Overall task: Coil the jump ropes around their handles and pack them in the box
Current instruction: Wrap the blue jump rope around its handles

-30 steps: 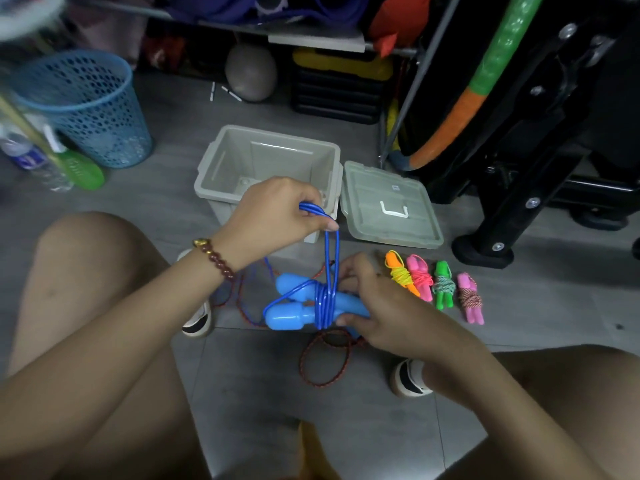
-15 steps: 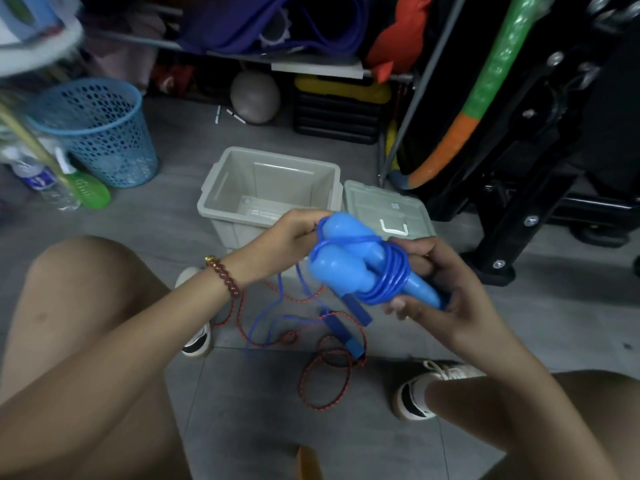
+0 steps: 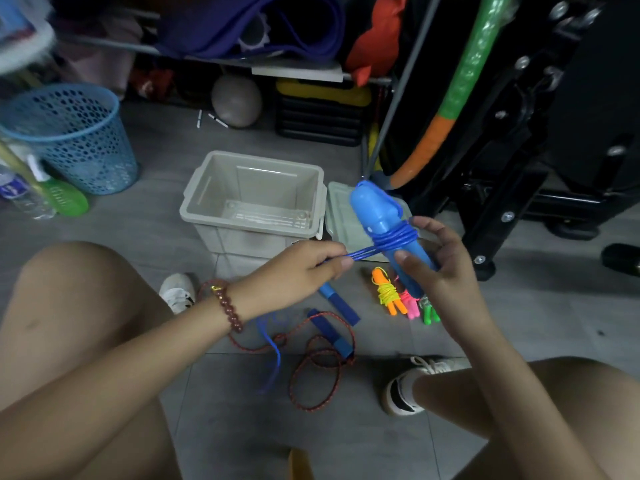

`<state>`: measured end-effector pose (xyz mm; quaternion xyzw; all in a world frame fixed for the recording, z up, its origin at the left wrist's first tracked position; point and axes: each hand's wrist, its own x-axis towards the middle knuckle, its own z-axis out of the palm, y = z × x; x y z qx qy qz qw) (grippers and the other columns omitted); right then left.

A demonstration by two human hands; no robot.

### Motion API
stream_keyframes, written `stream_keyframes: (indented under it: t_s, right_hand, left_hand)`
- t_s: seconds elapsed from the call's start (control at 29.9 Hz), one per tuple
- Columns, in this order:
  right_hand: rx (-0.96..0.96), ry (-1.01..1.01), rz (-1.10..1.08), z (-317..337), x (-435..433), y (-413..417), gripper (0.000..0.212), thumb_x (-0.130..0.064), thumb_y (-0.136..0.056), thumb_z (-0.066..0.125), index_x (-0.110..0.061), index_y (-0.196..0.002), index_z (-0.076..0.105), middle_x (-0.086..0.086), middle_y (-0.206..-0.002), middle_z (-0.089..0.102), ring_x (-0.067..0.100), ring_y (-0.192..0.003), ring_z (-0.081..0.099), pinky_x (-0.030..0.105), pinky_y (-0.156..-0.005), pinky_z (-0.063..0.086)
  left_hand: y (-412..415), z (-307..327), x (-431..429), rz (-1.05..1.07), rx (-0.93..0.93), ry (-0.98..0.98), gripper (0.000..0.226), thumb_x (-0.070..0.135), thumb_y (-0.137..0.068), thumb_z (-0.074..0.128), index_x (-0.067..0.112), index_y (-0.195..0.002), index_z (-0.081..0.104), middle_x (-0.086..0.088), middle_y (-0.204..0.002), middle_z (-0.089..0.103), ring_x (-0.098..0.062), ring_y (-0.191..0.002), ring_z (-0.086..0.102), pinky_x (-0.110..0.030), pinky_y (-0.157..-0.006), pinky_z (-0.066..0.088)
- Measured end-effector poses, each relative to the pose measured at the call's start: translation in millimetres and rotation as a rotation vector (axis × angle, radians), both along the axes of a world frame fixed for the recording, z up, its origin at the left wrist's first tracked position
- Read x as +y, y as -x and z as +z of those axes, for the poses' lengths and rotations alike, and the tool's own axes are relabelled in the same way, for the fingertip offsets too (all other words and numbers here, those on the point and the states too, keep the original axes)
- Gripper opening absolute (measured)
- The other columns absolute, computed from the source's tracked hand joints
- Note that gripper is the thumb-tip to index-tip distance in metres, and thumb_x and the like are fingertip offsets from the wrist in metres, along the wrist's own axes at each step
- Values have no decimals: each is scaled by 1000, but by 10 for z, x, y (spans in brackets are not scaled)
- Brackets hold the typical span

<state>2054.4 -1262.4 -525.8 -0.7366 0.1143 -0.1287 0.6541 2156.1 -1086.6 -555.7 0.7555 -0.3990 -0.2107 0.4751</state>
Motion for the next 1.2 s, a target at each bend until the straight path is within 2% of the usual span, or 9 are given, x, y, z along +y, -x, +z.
stream_keyframes:
  t_s: [0.1,0.3,0.47,0.5,0.63,0.77,0.97,1.1,1.2]
  right_hand:
    - [48,239,76,-76,80,27,43,1,-88,60,-19,-120,38,8,-73,59,6,-50,55,20,-49,45]
    - [82,456,77,-198,213,77,34,-18,-92,57,-26,-119,38,-7,-72,63,4,-57,57,35,-60,51]
    - [87,49,-47,-100,198,24,20,-9,-94,53,-22,-108,46,1,-64,64,13,-54,58,28,-49,51]
    - [71,47,-70,-92,179,19,20,-11,-94,54,-20,-109,45,0,-63,64,14,-55,59,27,-49,52]
    - [60,602,-86,-195,110,-5,41,-19,-91,60,-15,-125,38,-4,-68,57,12,-60,55,20,-54,41]
    - [80,660,-212,-222,24,-98,41,-19,-89,63,-6,-120,39,8,-82,61,25,-71,60,34,-61,41]
    - [131,685,-294,-252,-9,-213,32,-25,-89,63,-14,-95,34,4,-85,54,22,-72,51,27,-58,28]
    - [188,792,-323,-266,-83,-216,28,-25,-90,62,-12,-98,38,13,-88,61,37,-78,59,37,-59,40]
    - [235,885,-438,-243,-286,-204,32,-19,-89,62,-2,-107,42,23,-92,63,43,-83,61,37,-60,40]
  left_hand:
    - [87,92,37,20,53,73,34,32,-91,42,23,-57,42,13,-51,41,1,-52,35,-15,-54,29]
    - [144,137,151,31,21,53,35,30,-90,41,17,-58,41,12,-48,40,1,-49,34,-12,-52,27]
    - [146,112,170,100,25,17,37,32,-93,42,17,-59,42,11,-49,37,0,-49,34,-15,-52,27]
    - [137,113,166,116,33,2,39,30,-95,44,17,-59,42,11,-47,36,0,-47,33,-14,-50,26]
    - [69,17,175,151,149,-135,40,30,-93,52,21,-54,49,10,-44,35,-4,-42,30,-24,-49,29]
    - [62,40,202,169,58,-234,38,28,-94,49,13,-60,47,6,-50,38,-7,-48,34,-31,-58,32]
    - [97,206,90,161,66,-158,37,22,-94,49,17,-58,48,1,-51,40,-11,-50,36,-31,-56,34]
    - [139,135,131,89,-25,-364,34,28,-96,41,14,-66,49,-4,-54,56,-18,-51,58,-35,-62,48]
    - [81,89,234,23,-113,-593,33,36,-99,37,20,-71,43,3,-64,52,-19,-72,61,-31,-64,39]
